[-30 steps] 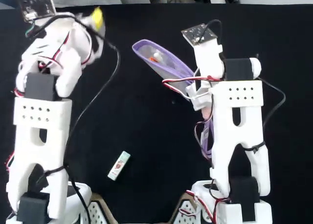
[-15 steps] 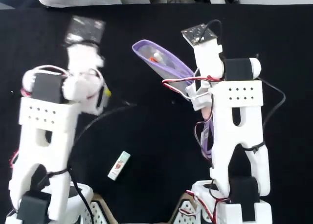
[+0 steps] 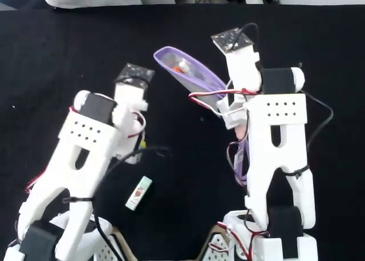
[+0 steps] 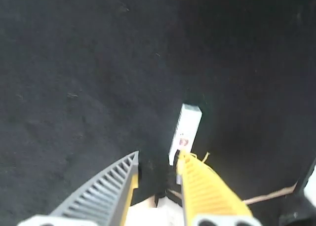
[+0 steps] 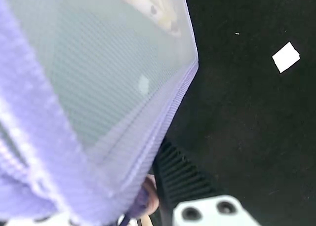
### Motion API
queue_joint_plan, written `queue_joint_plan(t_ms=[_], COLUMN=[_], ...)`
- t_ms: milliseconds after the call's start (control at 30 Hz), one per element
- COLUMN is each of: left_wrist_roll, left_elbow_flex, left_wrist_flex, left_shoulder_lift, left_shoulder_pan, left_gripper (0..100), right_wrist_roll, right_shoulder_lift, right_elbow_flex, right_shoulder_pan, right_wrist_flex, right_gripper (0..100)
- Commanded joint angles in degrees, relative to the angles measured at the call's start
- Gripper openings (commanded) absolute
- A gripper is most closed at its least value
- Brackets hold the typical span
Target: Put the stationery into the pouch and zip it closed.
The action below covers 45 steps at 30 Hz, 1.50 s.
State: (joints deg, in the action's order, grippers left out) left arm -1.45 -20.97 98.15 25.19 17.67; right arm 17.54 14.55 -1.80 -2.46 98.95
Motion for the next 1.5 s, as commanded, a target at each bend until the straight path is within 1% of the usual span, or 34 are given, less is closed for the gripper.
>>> queue_joint_plan(t_ms=[0, 100, 167, 400, 567, 733, 933, 1067, 1467], left_wrist_roll=[-0.1, -0.1, -0.1, -0.1, -0.1, -0.1, -0.1, -0.1, -0.1], left_elbow_flex=[-8.0, -17.4, -21.3, -24.0, -29.4, -34.2, -35.0, -35.1, -35.6], left_wrist_flex=[-3.6, -10.5, -13.9, -17.0, -25.7, -30.4, -33.2, -33.3, -33.5], left_shoulder_lift=[0.4, 1.0, 1.0, 0.4, 0.4, 0.4, 0.3, 0.3, 0.2], left_shoulder_pan=[5.0, 8.0, 9.1, 11.1, 11.0, 10.9, 10.9, 10.9, 10.9], left_gripper=[13, 13, 13, 14, 14, 14, 14, 21, 21], right_wrist_roll=[0.1, 0.1, 0.1, 0.2, 0.2, 0.1, 0.1, 0.1, 0.1], right_shoulder_lift=[1.8, 1.8, 1.8, 1.8, 1.8, 1.8, 1.8, 1.8, 1.8], right_elbow_flex=[0.2, 0.2, 0.2, 0.2, 0.2, 0.1, 0.1, 0.1, 0.1], right_shoulder_pan=[0.2, 0.2, 0.2, 0.2, 0.2, 0.2, 0.1, 0.1, 0.1], right_wrist_flex=[-0.4, -0.5, -0.5, -0.5, -0.5, -0.5, -0.5, -0.5, -0.3], right_gripper=[1.1, 1.1, 1.1, 1.1, 1.1, 1.1, 1.1, 1.1, 1.1])
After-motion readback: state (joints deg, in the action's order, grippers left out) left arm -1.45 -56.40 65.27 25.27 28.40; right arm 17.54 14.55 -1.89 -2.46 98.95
